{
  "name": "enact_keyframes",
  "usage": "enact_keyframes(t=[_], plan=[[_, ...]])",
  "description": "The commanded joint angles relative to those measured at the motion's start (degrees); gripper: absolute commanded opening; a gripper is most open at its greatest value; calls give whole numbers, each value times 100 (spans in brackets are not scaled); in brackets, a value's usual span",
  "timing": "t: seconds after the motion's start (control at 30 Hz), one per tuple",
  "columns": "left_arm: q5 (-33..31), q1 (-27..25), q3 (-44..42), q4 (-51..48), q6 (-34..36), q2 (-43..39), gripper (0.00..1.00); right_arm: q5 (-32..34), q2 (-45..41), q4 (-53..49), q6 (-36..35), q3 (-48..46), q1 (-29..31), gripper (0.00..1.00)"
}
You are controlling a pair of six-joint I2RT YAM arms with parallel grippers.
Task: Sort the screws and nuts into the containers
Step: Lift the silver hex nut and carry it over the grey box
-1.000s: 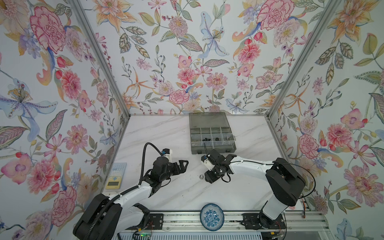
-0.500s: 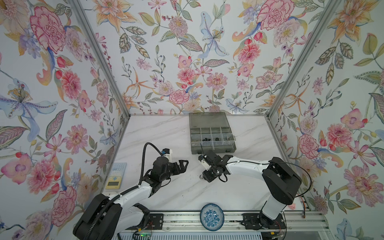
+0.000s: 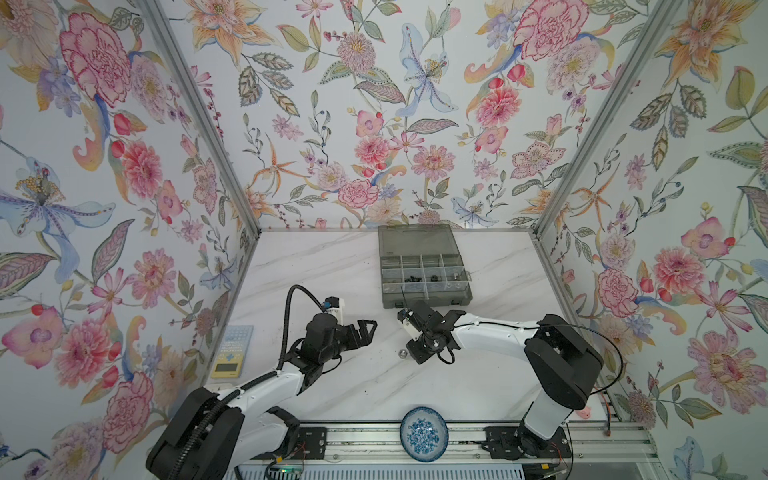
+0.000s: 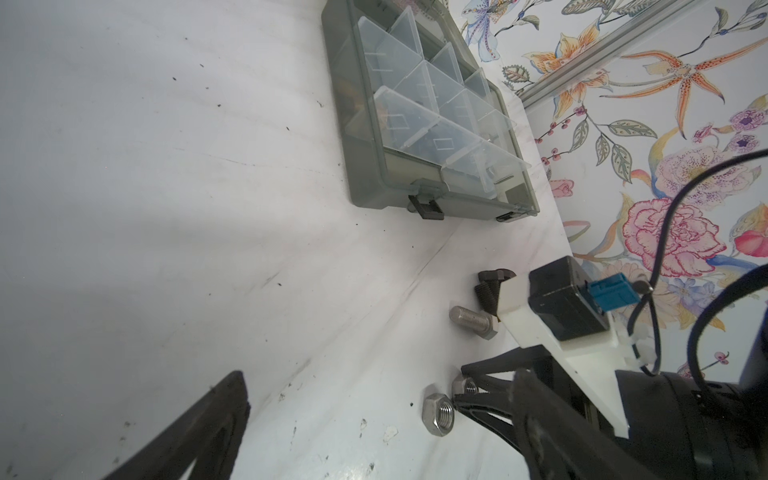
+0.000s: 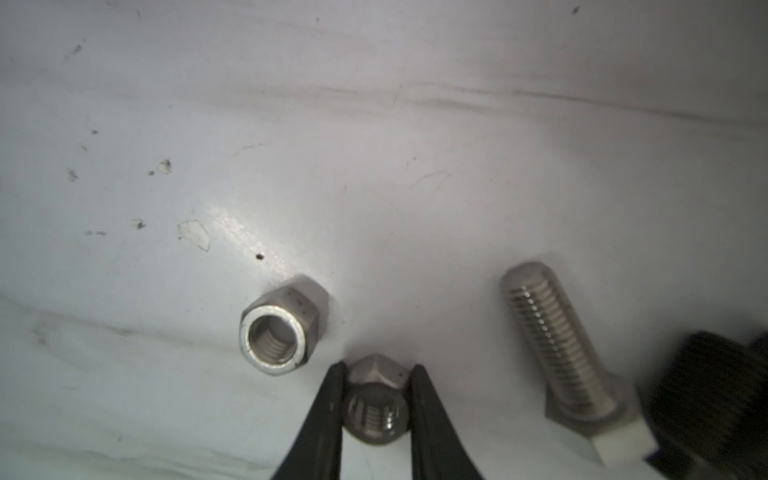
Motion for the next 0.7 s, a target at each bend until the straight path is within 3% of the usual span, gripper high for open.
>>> enact_keyframes(t=[0.0, 0.33, 0.67], plan=[[-30, 66, -75, 68, -64, -82, 99, 79, -28, -86, -11, -78, 37, 18], [-31, 60, -92, 103, -73, -72, 99, -607, -941, 99, -123, 12, -644, 13], [-40, 67, -108, 143, -82, -112, 99, -985, -1000, 139, -120, 772, -2741, 12]])
